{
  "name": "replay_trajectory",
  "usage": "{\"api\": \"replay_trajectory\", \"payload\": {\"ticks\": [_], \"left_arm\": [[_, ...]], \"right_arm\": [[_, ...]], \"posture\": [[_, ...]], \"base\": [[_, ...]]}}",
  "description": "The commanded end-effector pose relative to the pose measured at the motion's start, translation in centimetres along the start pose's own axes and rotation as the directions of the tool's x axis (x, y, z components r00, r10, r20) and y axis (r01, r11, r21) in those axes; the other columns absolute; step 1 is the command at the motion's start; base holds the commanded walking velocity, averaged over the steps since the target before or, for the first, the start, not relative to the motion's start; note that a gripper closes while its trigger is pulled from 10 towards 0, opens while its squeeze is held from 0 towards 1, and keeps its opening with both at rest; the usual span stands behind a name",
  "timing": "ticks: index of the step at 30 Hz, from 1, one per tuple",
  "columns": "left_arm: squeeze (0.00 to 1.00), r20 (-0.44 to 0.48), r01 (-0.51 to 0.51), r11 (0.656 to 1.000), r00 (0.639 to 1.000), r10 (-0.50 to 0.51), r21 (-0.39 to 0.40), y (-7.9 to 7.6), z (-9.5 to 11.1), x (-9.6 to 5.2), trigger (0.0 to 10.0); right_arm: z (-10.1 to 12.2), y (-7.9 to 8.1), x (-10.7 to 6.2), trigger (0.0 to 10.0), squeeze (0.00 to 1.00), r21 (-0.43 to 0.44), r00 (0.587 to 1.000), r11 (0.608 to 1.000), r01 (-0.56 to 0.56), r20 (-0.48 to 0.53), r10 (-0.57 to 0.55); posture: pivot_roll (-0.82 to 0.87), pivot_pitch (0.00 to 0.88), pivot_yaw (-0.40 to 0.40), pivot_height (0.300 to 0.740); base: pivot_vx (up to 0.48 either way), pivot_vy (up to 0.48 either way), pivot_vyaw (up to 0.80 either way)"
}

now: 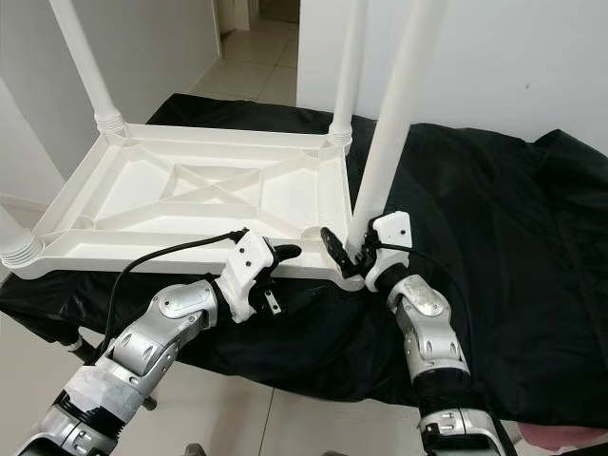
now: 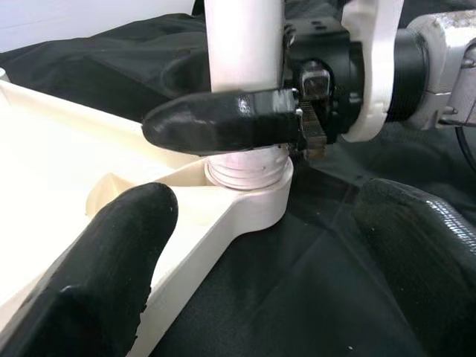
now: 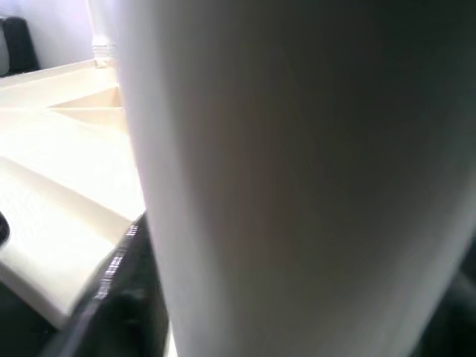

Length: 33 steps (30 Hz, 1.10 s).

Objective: Building children table

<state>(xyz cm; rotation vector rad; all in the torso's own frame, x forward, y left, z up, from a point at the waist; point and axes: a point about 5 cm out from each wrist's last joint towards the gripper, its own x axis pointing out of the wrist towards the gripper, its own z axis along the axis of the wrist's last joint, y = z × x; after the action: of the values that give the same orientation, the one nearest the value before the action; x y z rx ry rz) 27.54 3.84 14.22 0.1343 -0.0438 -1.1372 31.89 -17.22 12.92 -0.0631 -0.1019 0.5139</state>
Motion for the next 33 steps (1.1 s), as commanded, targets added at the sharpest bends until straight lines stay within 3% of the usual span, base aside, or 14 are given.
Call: {"api": "replay_trajectory", "payload": {"ticks": [1,14,15,16,23,24,28,30,32,33], "left_arm": [[0.0,-0.005,0.098,0.995,0.995,-0.098,0.016,-0.4,0.3,0.1,10.0],[0.0,-0.007,0.103,0.995,0.995,-0.102,0.008,-0.6,0.2,0.1,10.0],[0.0,-0.006,0.104,0.995,0.995,-0.104,0.009,-0.6,0.2,0.1,10.0],[0.0,-0.006,0.105,0.994,0.994,-0.105,0.009,-0.6,0.2,0.1,10.0],[0.0,-0.006,0.112,0.994,0.994,-0.111,0.011,-0.6,0.2,0.1,10.0],[0.0,-0.005,0.113,0.994,0.994,-0.113,0.01,-0.6,0.2,0.2,10.0],[0.0,-0.005,0.115,0.993,0.993,-0.115,0.01,-0.6,0.2,0.2,10.0],[0.0,-0.004,0.116,0.993,0.993,-0.116,0.009,-0.7,0.1,0.3,10.0],[0.0,-0.002,0.118,0.993,0.993,-0.118,0.008,-0.8,0.1,0.4,10.0],[0.0,-0.002,0.119,0.993,0.993,-0.119,0.009,-0.8,0.1,0.4,10.0]], "right_arm": [[-0.2,-0.3,0.1,0.0,0.0,-0.018,1.0,0.999,-0.026,-0.015,0.026],[-0.9,-0.9,-1.6,0.0,0.0,0.01,0.999,1.0,-0.024,-0.028,0.025],[-0.9,-1.0,-1.7,3.2,0.0,0.009,1.0,1.0,-0.011,-0.027,0.011],[-0.9,-1.0,-1.6,10.0,0.0,0.014,1.0,1.0,0.007,-0.023,-0.006],[-0.6,-0.4,-1.3,10.0,0.0,0.025,0.985,0.985,0.17,0.001,-0.17],[-0.8,-0.3,-1.2,10.0,0.0,0.052,0.962,0.961,0.272,-0.008,-0.272],[-0.9,-0.4,-1.2,10.0,0.0,0.079,0.926,0.923,0.377,-0.027,-0.376],[-0.8,-0.4,-1.3,10.0,0.0,0.107,0.859,0.853,0.512,-0.043,-0.51],[-0.6,0.8,-1.4,10.0,0.0,0.119,0.775,0.766,0.632,-0.057,-0.63],[-0.6,1.1,-1.4,10.0,0.0,0.119,0.759,0.75,0.65,-0.064,-0.648]], "posture": [[-0.06,0.0,0.003,0.74],[-0.07,0.0,0.012,0.74],[-0.07,0.0,0.013,0.74],[-0.07,0.0,0.015,0.74],[-0.08,0.0,0.019,0.74],[-0.08,0.0,0.018,0.74],[-0.08,0.0,0.015,0.74],[-0.08,0.0,0.011,0.74],[-0.08,0.0,0.006,0.74],[-0.08,0.0,0.002,0.74]], "base": [[0.0,0.0,0.0],[0.0,0.0,0.0],[0.0,0.0,0.0],[0.0,0.0,0.0],[0.0,0.0,0.0],[0.0,0.0,0.0],[0.0,0.0,0.0],[0.0,0.0,0.0],[0.0,0.0,0.0],[0.0,0.0,0.0]]}}
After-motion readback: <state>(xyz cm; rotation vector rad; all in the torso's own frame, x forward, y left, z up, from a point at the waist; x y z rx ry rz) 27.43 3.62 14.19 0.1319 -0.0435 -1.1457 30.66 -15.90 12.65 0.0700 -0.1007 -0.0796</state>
